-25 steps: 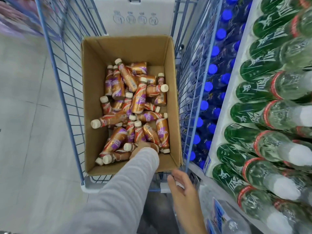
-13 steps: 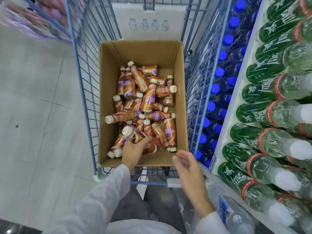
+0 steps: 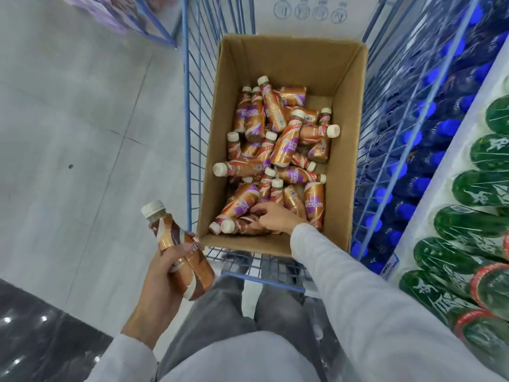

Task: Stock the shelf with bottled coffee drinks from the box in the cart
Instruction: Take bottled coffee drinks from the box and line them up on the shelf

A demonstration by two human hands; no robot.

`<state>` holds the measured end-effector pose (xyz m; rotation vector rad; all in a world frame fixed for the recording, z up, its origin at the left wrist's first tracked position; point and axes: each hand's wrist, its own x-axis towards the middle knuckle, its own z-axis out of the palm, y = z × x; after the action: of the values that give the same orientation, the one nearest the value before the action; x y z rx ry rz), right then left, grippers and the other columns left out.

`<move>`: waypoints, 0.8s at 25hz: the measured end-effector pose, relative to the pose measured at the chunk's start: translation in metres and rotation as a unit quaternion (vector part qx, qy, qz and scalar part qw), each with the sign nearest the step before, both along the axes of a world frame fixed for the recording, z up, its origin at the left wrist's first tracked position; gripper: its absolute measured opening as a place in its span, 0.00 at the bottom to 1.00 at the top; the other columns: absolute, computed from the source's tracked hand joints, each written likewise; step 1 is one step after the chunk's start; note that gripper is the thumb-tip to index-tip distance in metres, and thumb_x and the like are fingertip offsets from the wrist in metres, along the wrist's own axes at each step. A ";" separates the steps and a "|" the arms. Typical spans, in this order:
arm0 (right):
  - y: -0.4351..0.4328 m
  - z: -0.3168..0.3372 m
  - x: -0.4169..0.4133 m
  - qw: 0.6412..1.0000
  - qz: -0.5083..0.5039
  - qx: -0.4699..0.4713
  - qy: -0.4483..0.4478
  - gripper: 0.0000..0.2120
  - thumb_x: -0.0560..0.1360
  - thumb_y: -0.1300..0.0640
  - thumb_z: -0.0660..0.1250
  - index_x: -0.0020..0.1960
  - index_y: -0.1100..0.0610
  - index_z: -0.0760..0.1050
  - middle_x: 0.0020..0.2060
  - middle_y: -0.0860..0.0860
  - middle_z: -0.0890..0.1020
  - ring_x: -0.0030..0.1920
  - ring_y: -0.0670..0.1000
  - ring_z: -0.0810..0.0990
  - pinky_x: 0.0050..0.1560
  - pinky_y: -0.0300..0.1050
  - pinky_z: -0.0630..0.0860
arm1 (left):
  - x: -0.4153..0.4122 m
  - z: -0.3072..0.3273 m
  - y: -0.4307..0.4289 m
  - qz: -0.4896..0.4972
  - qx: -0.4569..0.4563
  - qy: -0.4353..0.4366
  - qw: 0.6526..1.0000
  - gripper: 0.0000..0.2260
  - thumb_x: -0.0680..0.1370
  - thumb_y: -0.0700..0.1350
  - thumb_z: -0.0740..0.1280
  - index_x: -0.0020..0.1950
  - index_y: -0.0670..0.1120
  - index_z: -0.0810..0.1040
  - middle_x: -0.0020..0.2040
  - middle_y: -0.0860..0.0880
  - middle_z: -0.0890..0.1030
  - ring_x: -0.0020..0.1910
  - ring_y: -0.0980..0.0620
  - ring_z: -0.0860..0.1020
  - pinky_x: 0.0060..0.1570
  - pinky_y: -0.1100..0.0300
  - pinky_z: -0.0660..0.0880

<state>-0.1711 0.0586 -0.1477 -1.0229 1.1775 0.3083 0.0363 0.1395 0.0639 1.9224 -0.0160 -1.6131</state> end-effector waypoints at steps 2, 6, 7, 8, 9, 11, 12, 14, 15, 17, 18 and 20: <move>0.002 -0.011 0.002 0.998 0.064 0.028 -0.010 0.36 0.72 0.51 0.73 0.77 0.43 0.65 0.76 0.50 0.67 0.74 0.55 0.67 0.61 0.46 0.62 | 0.000 0.001 0.008 0.007 0.008 0.010 1.000 0.20 0.69 0.44 0.70 0.61 0.45 0.78 0.50 0.41 0.84 0.48 0.44 0.81 0.54 0.43 0.76; 0.003 -0.010 0.003 0.993 0.117 0.004 -0.004 0.39 0.71 0.45 0.73 0.78 0.38 0.60 0.77 0.52 0.64 0.74 0.56 0.65 0.72 0.56 0.63 | -0.002 -0.004 0.019 -0.018 0.014 0.016 1.000 0.23 0.68 0.46 0.71 0.62 0.42 0.77 0.46 0.41 0.84 0.43 0.44 0.82 0.47 0.48 0.78; 0.004 -0.003 0.000 0.994 0.110 -0.009 -0.007 0.38 0.71 0.44 0.73 0.77 0.39 0.62 0.76 0.51 0.66 0.72 0.55 0.66 0.71 0.55 0.65 | -0.003 -0.005 0.019 -0.031 0.013 0.018 0.999 0.25 0.67 0.47 0.71 0.64 0.42 0.77 0.47 0.41 0.85 0.43 0.44 0.83 0.47 0.48 0.78; 0.004 0.007 -0.005 0.995 0.092 -0.020 -0.012 0.36 0.71 0.44 0.73 0.76 0.39 0.64 0.74 0.50 0.68 0.69 0.53 0.67 0.67 0.50 0.67 | -0.004 -0.005 0.017 -0.046 0.013 0.020 0.999 0.26 0.67 0.47 0.72 0.65 0.43 0.76 0.47 0.41 0.86 0.44 0.45 0.84 0.47 0.48 0.79; 0.006 0.019 -0.012 0.998 0.059 -0.030 -0.016 0.34 0.71 0.43 0.73 0.75 0.39 0.66 0.72 0.48 0.70 0.66 0.50 0.69 0.61 0.45 0.67 | -0.006 -0.004 0.015 -0.061 0.011 0.023 0.998 0.28 0.67 0.48 0.72 0.66 0.44 0.76 0.48 0.41 0.86 0.45 0.45 0.85 0.47 0.47 0.79; 0.014 0.050 -0.028 0.998 -0.047 -0.025 -0.017 0.34 0.69 0.38 0.74 0.72 0.36 0.68 0.68 0.44 0.72 0.65 0.48 0.70 0.56 0.43 0.66 | -0.011 0.001 0.007 -0.094 -0.003 0.027 0.995 0.30 0.66 0.50 0.74 0.67 0.45 0.75 0.50 0.41 0.87 0.47 0.44 0.85 0.48 0.47 0.79; 0.021 0.070 -0.038 0.993 -0.113 -0.021 -0.012 0.35 0.66 0.34 0.74 0.71 0.34 0.68 0.69 0.42 0.71 0.66 0.47 0.70 0.58 0.45 0.66 | -0.013 0.007 0.000 -0.114 -0.017 0.030 0.993 0.32 0.65 0.51 0.75 0.67 0.44 0.75 0.51 0.41 0.86 0.47 0.43 0.86 0.47 0.47 0.80; 0.035 0.107 -0.052 0.969 -0.247 -0.014 -0.012 0.35 0.61 0.26 0.74 0.66 0.26 0.68 0.70 0.37 0.68 0.67 0.44 0.67 0.63 0.49 0.64 | -0.018 0.018 -0.017 -0.160 -0.057 0.027 0.985 0.32 0.64 0.54 0.77 0.66 0.48 0.75 0.53 0.43 0.86 0.48 0.44 0.86 0.41 0.53 0.82; 0.041 0.127 -0.056 0.950 -0.311 -0.015 -0.018 0.32 0.60 0.24 0.74 0.62 0.22 0.70 0.70 0.35 0.67 0.68 0.44 0.66 0.67 0.50 0.64 | -0.021 0.026 -0.027 -0.190 -0.083 0.021 0.978 0.32 0.64 0.56 0.77 0.66 0.51 0.75 0.54 0.45 0.86 0.49 0.45 0.86 0.40 0.55 0.82; 0.052 0.163 -0.058 0.895 -0.440 -0.032 -0.057 0.32 0.62 0.26 0.75 0.63 0.26 0.72 0.73 0.36 0.68 0.71 0.45 0.68 0.74 0.56 0.63 | -0.027 0.044 -0.046 -0.239 -0.140 0.021 0.961 0.31 0.62 0.60 0.78 0.63 0.57 0.76 0.55 0.48 0.85 0.50 0.48 0.86 0.38 0.59 0.82; 0.057 0.178 -0.056 0.863 -0.494 -0.055 -0.085 0.34 0.64 0.28 0.75 0.69 0.31 0.72 0.74 0.40 0.70 0.72 0.48 0.70 0.75 0.59 0.63 | -0.030 0.053 -0.056 -0.261 -0.165 0.026 0.951 0.30 0.62 0.61 0.78 0.62 0.59 0.77 0.54 0.50 0.86 0.49 0.49 0.86 0.37 0.60 0.82; 0.066 0.208 -0.048 0.800 -0.577 -0.111 -0.122 0.37 0.68 0.32 0.74 0.74 0.41 0.71 0.72 0.46 0.75 0.73 0.53 0.72 0.74 0.63 0.64 | -0.036 0.069 -0.074 -0.306 -0.209 0.056 0.927 0.26 0.64 0.59 0.79 0.61 0.62 0.77 0.55 0.51 0.86 0.50 0.49 0.87 0.39 0.58 0.83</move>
<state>-0.2192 0.1246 0.0604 -0.3561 1.4006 -0.9262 0.0001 0.0650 0.1327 1.5603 -0.9194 -1.9041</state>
